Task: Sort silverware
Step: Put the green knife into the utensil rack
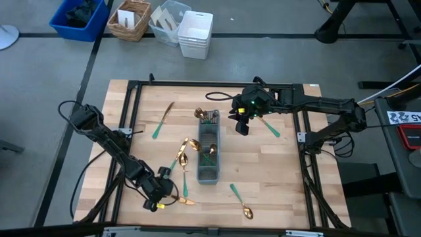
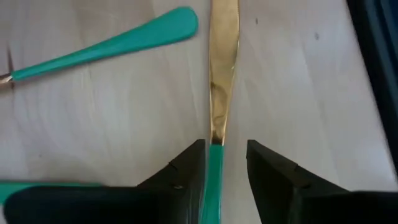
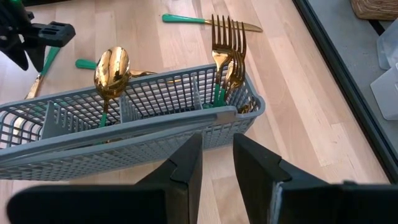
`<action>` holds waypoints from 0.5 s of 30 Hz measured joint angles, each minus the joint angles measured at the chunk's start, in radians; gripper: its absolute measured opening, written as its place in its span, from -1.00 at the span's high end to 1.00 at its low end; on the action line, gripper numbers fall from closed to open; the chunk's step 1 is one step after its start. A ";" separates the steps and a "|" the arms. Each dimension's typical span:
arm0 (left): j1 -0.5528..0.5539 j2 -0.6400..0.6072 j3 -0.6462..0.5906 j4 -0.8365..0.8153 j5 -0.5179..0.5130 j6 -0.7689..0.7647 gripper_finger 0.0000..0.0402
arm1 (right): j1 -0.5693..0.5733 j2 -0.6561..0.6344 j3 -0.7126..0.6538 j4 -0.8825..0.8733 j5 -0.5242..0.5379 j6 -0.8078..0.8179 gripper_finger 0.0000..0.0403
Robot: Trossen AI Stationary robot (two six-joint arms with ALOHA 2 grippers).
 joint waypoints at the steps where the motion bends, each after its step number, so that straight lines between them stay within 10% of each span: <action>1: 0.000 0.000 0.002 -0.003 0.000 0.010 0.45 | 0.000 0.000 0.000 0.000 0.000 0.000 0.54; 15: 0.035 0.072 0.109 -0.109 0.061 0.113 0.45 | 0.000 0.000 0.000 0.000 0.000 0.000 0.54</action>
